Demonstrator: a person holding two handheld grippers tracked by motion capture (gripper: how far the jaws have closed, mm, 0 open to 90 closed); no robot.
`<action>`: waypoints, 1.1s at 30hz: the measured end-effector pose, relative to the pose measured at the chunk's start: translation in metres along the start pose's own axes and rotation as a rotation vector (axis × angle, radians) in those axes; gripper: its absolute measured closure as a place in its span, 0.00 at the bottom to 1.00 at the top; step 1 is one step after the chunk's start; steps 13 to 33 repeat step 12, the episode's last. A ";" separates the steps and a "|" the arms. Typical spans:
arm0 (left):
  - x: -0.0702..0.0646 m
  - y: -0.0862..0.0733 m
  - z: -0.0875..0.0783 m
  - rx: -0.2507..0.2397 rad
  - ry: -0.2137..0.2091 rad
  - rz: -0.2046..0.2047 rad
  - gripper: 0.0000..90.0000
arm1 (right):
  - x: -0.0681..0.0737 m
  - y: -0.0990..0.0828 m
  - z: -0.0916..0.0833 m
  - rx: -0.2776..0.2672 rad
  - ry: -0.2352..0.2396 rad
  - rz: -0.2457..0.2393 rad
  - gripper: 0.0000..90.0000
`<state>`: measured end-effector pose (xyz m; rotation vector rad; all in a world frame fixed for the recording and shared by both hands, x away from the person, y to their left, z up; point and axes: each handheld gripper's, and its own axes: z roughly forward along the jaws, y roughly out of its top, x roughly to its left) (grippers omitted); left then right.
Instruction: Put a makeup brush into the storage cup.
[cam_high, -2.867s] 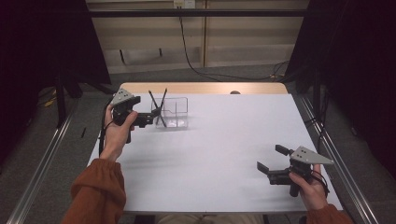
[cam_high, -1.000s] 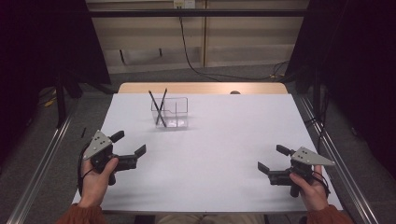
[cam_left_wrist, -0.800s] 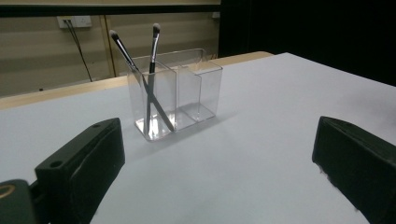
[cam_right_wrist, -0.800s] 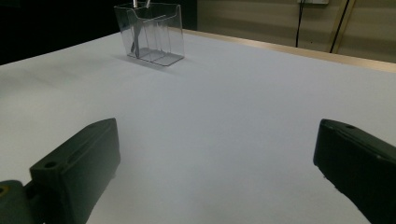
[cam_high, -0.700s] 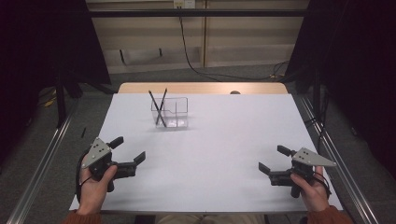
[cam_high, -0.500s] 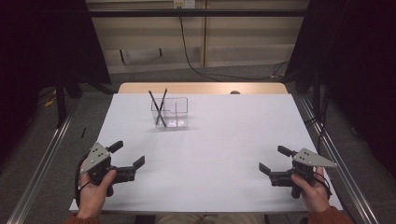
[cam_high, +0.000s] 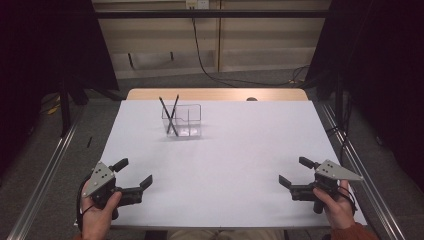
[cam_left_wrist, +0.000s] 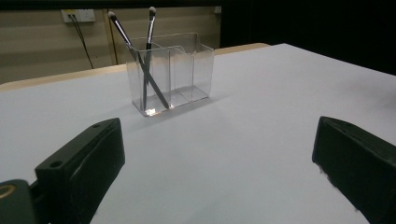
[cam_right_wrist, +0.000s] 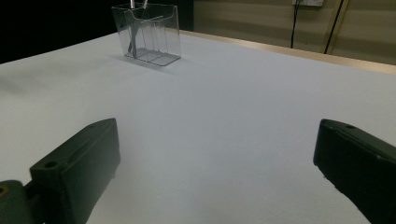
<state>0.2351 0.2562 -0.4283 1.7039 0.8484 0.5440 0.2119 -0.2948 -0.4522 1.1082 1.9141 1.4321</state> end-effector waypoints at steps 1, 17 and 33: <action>0.000 0.000 0.000 -0.004 -0.002 -0.004 0.03 | 0.000 0.000 0.000 0.000 0.001 0.000 0.00; 0.003 -0.006 0.005 0.033 -0.015 0.018 0.03 | -0.001 0.000 0.000 0.003 0.000 0.000 0.00; 0.003 -0.006 0.005 0.033 -0.015 0.018 0.03 | -0.001 0.000 0.000 0.003 0.000 0.000 0.00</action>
